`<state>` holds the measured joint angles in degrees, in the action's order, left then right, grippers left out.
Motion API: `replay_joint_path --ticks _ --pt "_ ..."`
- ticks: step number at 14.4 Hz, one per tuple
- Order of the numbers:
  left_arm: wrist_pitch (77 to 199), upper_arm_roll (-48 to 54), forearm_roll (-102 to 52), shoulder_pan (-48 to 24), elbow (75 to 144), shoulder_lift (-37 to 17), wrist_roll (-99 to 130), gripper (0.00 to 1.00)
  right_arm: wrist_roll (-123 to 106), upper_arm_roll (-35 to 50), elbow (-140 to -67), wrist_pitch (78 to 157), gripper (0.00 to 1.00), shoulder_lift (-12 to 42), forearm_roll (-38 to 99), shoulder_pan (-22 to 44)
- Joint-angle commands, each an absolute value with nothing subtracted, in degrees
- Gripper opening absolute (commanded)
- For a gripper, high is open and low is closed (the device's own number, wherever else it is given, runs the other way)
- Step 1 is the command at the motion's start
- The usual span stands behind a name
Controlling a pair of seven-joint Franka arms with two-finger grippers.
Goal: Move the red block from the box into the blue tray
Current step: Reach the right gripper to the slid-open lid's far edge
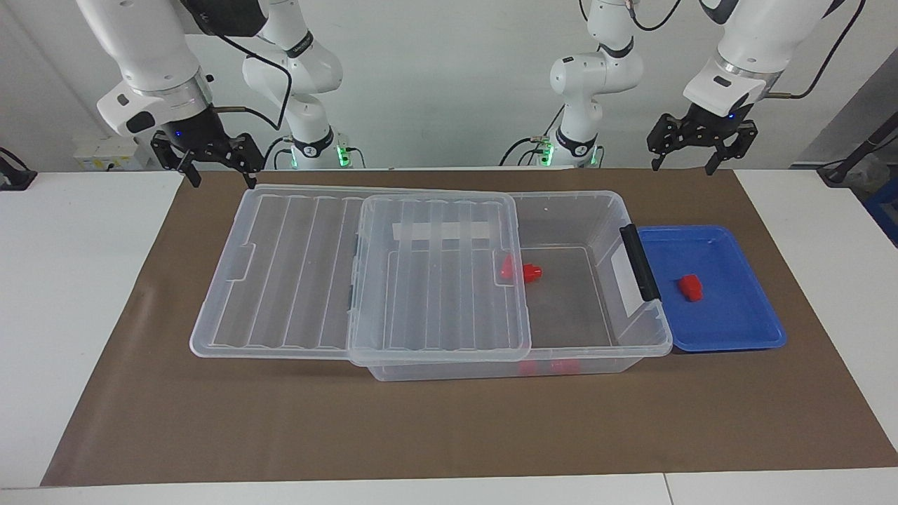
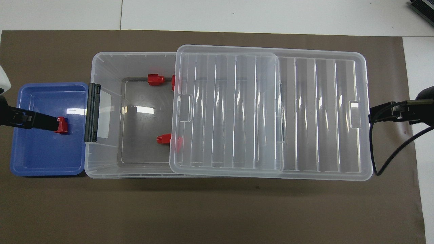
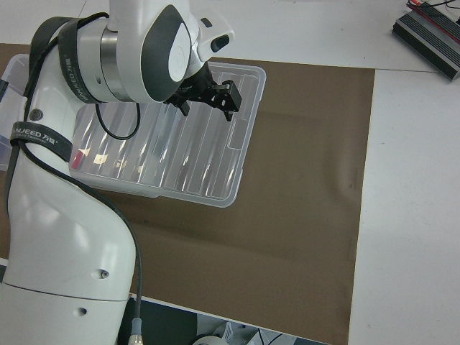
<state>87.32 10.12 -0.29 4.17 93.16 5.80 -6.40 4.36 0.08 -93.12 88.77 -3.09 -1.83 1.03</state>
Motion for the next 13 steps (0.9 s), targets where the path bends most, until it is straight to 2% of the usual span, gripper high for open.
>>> replay_joint_path --ticks 1,2,8,11,13 --pt "88.42 10.11 -0.18 3.7 94.04 6.33 -6.42 1.0 4.75 -0.44 -95.01 92.18 0.28 -4.22 -1.67 -1.13" --pt "88.42 10.02 -0.18 3.6 94.13 6.33 -6.5 1.0 5.44 -0.44 -95.97 93.76 0.0 -4.22 -1.67 -1.93" --pt "88.42 7.3 -0.18 0.0 94.13 6.33 -6.5 1.0 5.45 -0.53 -102.29 108.78 0.0 -2.47 -1.49 -5.97" --pt "88.5 6.77 -0.18 -0.78 94.13 6.33 -6.59 1.0 5.36 -0.44 -103.01 116.0 0.0 2.09 -1.49 -7.82" --pt "88.51 3.1 -0.18 -3.76 94.13 6.33 -6.59 1.0 5.36 -0.44 -102.75 120.3 0.0 4.99 -1.14 -7.91"
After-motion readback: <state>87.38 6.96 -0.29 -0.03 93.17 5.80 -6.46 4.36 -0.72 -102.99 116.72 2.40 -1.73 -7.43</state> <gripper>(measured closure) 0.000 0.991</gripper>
